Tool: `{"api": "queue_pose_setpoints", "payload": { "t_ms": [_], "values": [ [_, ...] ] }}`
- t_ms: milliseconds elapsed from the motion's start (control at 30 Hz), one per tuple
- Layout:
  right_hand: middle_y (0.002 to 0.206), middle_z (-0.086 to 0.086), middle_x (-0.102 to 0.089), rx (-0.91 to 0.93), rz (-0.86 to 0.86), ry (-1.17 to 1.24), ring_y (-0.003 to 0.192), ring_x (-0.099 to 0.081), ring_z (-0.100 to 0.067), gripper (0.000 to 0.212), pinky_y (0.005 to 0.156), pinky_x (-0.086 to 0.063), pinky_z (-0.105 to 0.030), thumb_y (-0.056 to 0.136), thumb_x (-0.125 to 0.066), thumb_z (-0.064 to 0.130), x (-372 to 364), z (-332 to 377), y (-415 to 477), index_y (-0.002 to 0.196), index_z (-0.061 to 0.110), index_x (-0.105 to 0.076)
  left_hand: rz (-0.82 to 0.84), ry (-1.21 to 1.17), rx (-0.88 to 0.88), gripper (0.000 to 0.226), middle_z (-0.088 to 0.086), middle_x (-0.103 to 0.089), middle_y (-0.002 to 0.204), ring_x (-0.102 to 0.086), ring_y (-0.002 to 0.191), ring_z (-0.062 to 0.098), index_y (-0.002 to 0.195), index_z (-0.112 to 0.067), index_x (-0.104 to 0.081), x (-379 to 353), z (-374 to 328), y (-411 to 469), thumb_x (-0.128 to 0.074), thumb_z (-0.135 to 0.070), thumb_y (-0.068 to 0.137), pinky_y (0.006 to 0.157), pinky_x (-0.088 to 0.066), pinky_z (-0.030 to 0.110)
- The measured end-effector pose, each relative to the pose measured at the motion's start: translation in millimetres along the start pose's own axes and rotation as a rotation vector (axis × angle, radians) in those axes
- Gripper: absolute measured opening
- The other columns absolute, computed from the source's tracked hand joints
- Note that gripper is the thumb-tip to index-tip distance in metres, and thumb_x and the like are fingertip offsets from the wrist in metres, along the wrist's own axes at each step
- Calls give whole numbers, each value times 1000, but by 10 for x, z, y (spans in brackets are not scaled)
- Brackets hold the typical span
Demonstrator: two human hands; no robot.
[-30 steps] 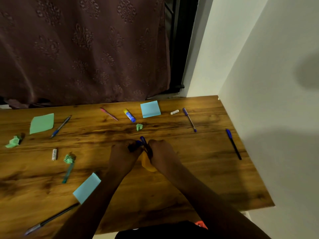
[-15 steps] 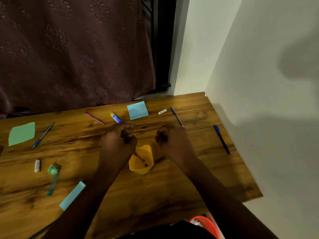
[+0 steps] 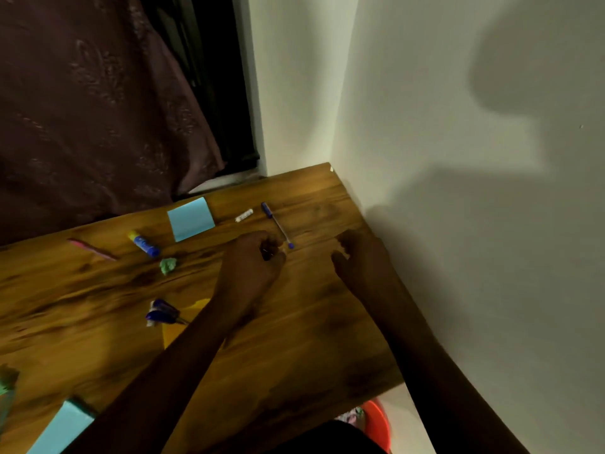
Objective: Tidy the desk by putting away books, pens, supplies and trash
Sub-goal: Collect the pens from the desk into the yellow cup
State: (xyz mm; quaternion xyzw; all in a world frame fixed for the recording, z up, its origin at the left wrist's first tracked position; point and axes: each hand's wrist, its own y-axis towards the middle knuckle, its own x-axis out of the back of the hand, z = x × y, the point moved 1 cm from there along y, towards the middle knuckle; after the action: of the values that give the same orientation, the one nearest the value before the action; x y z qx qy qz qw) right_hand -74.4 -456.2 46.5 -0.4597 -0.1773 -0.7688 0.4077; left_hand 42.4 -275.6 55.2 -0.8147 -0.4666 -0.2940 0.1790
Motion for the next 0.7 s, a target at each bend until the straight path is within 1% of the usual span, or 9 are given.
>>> {"api": "queue_pose_setpoints", "payload": {
  "t_ms": [67,133,200,267,400,500,567,633,700],
  "values": [
    [141,-6,-60,-48,48,-90,127,-58,-25,53,98,-46,-31,98,-60,26,-9,-214,69,149,17,-49,44,53,31,14,-11,-68,95,-59,80,0,101,-21,-73,-185,63,192,-75,-26,87,69,-43,13],
    [135,-7,-62,-108,76,-110,118,-61,-28,61,89,-50,-33,95,-55,20,-52,-395,143,154,23,-41,79,85,62,21,-5,-72,102,-65,90,10,105,-18,-75,-358,160,408,-74,-29,87,76,-47,22],
    [126,-9,-64,-157,115,-93,106,-64,-29,60,78,-50,-34,97,-49,24,-104,-492,206,156,29,-37,81,103,100,22,-1,-72,104,-66,96,16,105,-17,-74,-468,229,611,-72,-29,87,78,-44,24],
    [132,-11,-59,-180,181,-81,110,-62,-31,61,86,-50,-38,101,-44,37,-141,-532,241,159,32,-27,54,118,158,22,1,-70,102,-65,97,18,105,-16,-73,-538,254,792,-70,-29,88,77,-41,25],
    [132,-7,-56,-86,190,-189,116,-58,-27,73,96,-45,-36,99,-55,30,-209,-571,213,162,28,-18,24,159,261,31,7,-70,93,-67,92,25,94,-10,-72,-639,317,1073,-69,-40,88,73,-46,32],
    [128,-5,-58,-69,163,-190,116,-60,-29,66,98,-50,-40,97,-58,29,-315,-609,205,157,27,-31,39,194,317,39,10,-71,81,-70,80,28,81,-9,-73,-699,368,1208,-69,-48,84,63,-45,31],
    [125,-6,-61,-67,124,-188,113,-62,-29,54,94,-52,-41,99,-52,22,-358,-609,203,151,25,-41,55,234,344,34,12,-73,85,-70,79,30,84,-7,-74,-719,384,1273,-73,-40,78,64,-52,33],
    [124,-6,-63,-74,77,-155,114,-62,-29,51,93,-52,-40,97,-48,11,-374,-577,199,147,23,-48,54,259,363,33,14,-72,92,-70,84,32,92,-5,-72,-703,351,1272,-76,-31,73,68,-56,36],
    [129,-5,-64,-101,36,-64,119,-61,-28,49,96,-49,-37,97,-50,6,-380,-539,191,143,21,-54,58,213,365,27,14,-71,88,-69,80,29,86,-5,-68,-702,321,1217,-79,-26,74,67,-56,36]
  ]
}}
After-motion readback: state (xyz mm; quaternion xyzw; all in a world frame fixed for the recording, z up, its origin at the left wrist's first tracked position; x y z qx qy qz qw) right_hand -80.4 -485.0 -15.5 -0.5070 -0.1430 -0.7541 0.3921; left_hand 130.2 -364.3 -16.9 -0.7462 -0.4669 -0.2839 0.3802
